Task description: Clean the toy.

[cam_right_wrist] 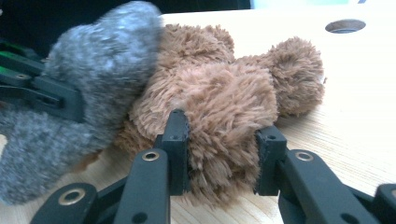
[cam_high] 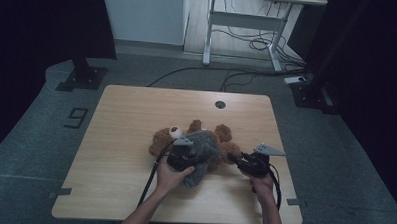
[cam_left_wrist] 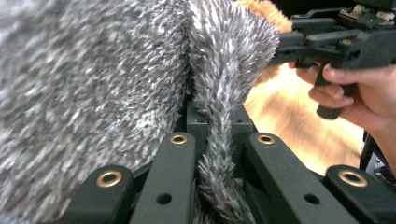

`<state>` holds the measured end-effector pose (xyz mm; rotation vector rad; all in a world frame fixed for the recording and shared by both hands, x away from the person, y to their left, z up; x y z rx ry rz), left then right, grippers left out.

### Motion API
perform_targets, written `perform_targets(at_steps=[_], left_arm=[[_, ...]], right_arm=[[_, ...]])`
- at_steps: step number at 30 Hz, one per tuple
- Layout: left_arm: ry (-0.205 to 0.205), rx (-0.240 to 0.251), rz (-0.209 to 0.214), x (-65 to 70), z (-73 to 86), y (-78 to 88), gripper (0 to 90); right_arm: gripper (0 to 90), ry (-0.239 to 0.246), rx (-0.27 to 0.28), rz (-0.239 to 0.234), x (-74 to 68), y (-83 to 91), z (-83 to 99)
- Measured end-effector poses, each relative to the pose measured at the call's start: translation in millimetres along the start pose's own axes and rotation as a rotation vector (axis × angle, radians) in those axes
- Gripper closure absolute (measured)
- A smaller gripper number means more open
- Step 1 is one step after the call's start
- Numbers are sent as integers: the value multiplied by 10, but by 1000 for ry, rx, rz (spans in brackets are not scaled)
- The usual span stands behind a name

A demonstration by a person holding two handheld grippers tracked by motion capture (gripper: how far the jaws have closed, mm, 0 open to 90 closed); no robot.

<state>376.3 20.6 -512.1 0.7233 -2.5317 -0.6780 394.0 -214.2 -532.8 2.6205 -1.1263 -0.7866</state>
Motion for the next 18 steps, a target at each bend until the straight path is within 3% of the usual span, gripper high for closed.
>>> perform_targets(at_steps=[9,13,16,18], left_arm=[[37,45,-62,-309,112,506,835],[52,63,-95,-414,159,657,835],[57,90,-80,-410,143,694,835],[39,101,-68,-332,57,659,835]], right_arm=[[652,-5,2,-28,31,3,18],[652,-3,2,-29,37,2,20],[652,-10,3,-29,41,-2,22],[652,-12,3,-29,41,-4,22]])
Point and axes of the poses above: each handheld gripper's, and its own axes: y roughly backward along the jaws, z roughly out of its underside, x roughly to its right, the point moved 5 cm from there along -y, roughly forward along the jaws, and after that the axes turned 7 degrees about -y, right-handed, at the moved point
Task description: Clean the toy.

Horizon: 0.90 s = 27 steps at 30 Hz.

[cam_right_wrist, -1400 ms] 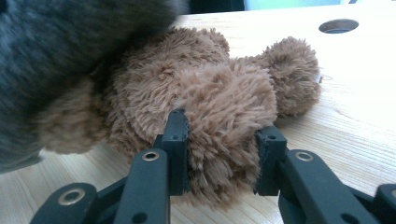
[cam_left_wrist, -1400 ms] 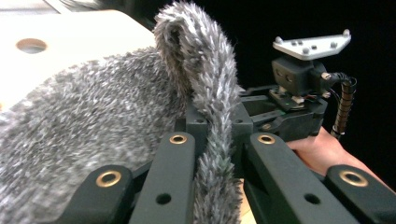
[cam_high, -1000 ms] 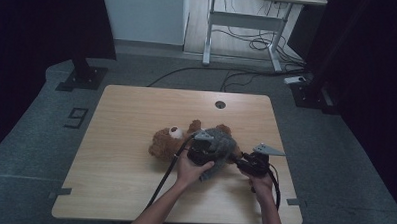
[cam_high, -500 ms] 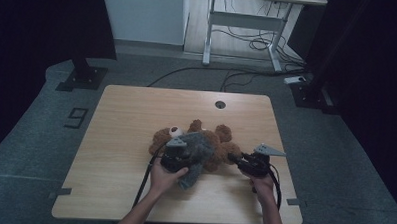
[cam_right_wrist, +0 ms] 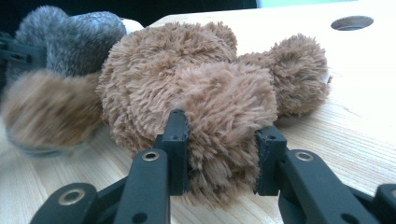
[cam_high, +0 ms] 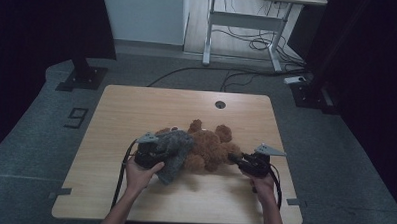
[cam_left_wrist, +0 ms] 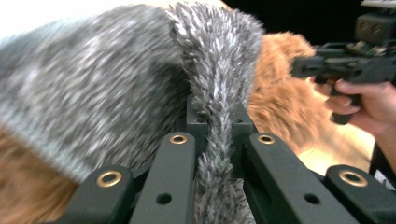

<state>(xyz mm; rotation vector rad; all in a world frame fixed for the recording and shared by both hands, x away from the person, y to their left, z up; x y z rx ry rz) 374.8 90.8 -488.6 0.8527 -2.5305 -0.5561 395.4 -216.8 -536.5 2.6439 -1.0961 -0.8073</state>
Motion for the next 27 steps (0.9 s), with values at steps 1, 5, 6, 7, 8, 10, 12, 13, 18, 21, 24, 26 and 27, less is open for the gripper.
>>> perform_targets(at_steps=[1,5,6,7,8,10,12,13,18,21,24,26,27], left_arm=[[-13,-2,8,57,-52,-37,836],[-61,4,57,336,-332,-259,835],[-69,5,72,405,-403,-335,836],[-82,1,86,475,-469,-418,835],[-90,-3,99,543,-528,-507,835],[-104,-19,121,667,-623,-701,835],[-114,-40,133,752,-667,-873,835],[-123,-56,131,787,-671,-964,836],[-87,-117,78,670,-501,-1157,836],[-31,-96,94,496,-401,-1031,837],[-35,-80,60,381,-367,-830,837],[-47,-73,25,291,-349,-685,836],[-44,-71,5,222,-332,-596,836]], right_arm=[[652,-1,1,0,2,0,2],[653,-1,1,0,1,3,5],[652,1,1,1,0,3,5],[652,2,1,2,0,3,5],[653,2,1,2,0,3,5],[652,3,2,2,0,2,6],[652,2,2,4,-1,2,5],[652,4,4,4,0,2,3],[654,16,4,11,2,21,-1],[655,18,-4,3,11,18,7],[655,14,-2,1,9,11,6],[655,14,-5,0,13,20,6],[655,14,-6,0,14,20,6]])
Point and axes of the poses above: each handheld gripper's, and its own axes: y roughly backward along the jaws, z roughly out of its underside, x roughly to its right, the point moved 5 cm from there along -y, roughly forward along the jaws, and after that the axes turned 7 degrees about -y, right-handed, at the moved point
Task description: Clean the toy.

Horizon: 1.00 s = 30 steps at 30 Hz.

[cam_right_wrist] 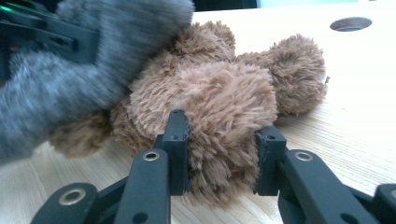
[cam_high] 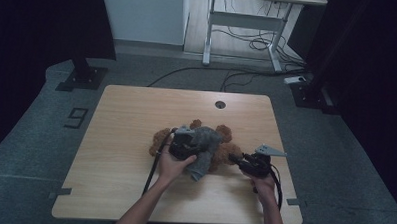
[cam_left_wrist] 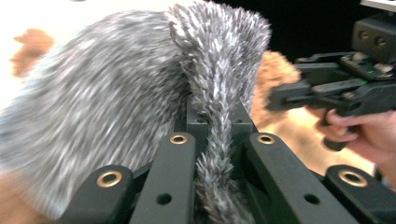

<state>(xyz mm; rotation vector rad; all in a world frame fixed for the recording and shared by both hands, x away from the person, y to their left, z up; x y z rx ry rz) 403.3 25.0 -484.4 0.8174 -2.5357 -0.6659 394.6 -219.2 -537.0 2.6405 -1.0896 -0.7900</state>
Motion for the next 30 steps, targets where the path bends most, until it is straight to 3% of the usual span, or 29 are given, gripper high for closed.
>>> perform_targets(at_steps=[3,4,7,9,15,19,23,30], left_arm=[[18,18,-60,-197,76,205,836],[41,33,-73,-293,122,303,836],[84,60,-78,-486,242,495,836],[107,81,-82,-573,323,613,836],[116,97,-146,-727,528,850,836],[141,85,-170,-843,663,882,836],[141,55,-242,-960,747,892,836],[203,-1,-252,-1154,1027,837,836]], right_arm=[[654,-3,0,0,14,-5,5],[654,-4,-1,1,19,-5,7],[654,-11,0,-6,32,-9,14],[654,-11,0,-9,31,-18,18],[653,-14,-1,-9,31,-19,27],[653,-14,-1,-12,29,-21,28],[653,-14,-4,-13,29,-24,32],[653,-21,-7,-6,37,-35,40]])
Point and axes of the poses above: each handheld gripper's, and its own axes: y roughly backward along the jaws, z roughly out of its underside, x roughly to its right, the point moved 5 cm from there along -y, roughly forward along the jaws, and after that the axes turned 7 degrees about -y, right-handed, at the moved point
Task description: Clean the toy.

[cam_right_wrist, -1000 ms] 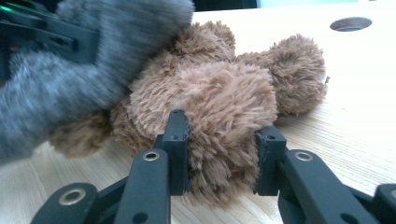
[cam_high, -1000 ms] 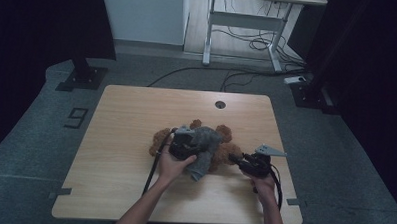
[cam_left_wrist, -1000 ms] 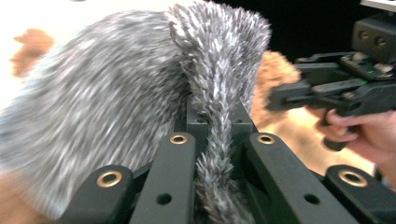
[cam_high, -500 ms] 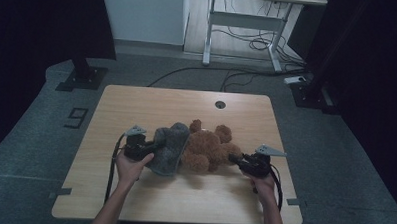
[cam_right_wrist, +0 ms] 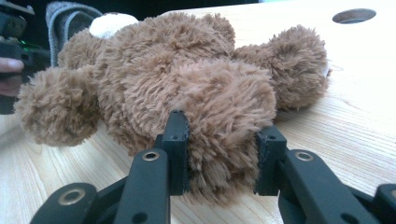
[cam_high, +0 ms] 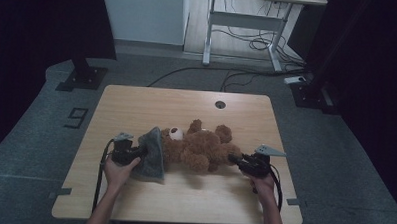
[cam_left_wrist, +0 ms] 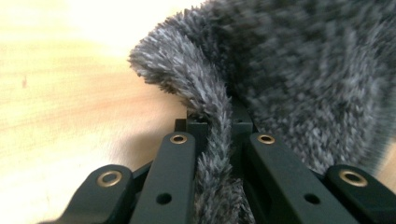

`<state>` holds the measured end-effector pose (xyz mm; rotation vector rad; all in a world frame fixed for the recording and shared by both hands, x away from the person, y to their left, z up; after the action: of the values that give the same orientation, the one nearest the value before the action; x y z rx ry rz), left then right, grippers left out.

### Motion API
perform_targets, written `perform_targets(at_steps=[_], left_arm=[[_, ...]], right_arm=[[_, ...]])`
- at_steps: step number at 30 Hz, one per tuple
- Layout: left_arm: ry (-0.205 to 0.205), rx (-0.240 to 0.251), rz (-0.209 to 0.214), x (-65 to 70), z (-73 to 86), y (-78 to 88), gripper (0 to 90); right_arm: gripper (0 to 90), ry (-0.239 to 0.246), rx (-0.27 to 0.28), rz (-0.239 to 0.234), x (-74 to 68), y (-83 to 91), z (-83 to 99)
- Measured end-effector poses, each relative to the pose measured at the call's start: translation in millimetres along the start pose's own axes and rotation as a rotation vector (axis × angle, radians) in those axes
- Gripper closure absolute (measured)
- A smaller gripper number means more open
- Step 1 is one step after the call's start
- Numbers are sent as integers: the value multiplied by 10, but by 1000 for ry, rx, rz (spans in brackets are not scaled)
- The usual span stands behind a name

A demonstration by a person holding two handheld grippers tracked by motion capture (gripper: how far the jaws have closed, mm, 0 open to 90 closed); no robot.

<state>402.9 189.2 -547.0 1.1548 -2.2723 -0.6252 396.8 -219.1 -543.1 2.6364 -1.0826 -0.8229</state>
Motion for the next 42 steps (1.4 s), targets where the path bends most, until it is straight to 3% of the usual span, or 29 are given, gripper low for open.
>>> perform_targets(at_steps=[3,6,11,15,18,21,23,28,31,35,42], left_arm=[[-5,39,3,12,-68,59,837],[-19,87,18,71,-267,155,837],[-30,162,115,288,-669,215,835],[-54,169,183,526,-945,105,835],[-90,131,165,652,-1051,-83,834],[-108,72,129,679,-1051,-285,832],[-97,74,133,662,-1021,-341,831],[-82,78,155,630,-909,-312,834],[-90,74,166,652,-850,-291,835],[-97,99,173,690,-776,-284,837],[-79,123,210,724,-644,-208,838]], right_arm=[[653,3,0,8,1,-6,0],[652,8,4,25,3,-13,-13],[649,35,14,59,-10,-34,-34],[641,45,15,63,-12,-25,-39],[637,47,18,68,-6,-29,-40],[632,52,15,70,-6,-21,-40],[628,55,18,70,-11,-18,-40],[571,42,3,80,-13,-25,-32],[476,64,0,105,-54,11,-66],[318,74,49,155,-137,113,-185],[227,71,81,137,-286,138,-427]])
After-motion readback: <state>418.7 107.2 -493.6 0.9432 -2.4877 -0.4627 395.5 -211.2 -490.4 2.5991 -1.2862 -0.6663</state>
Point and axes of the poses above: each handheld gripper's, and its own axes: y roughly backward along the jaws, z roughly out of its underside, x roughly to its right, the point moved 5 cm from there along -y, roughly forward along the jaws, and after that the axes turned 7 degrees about -y, right-handed, at the moved point
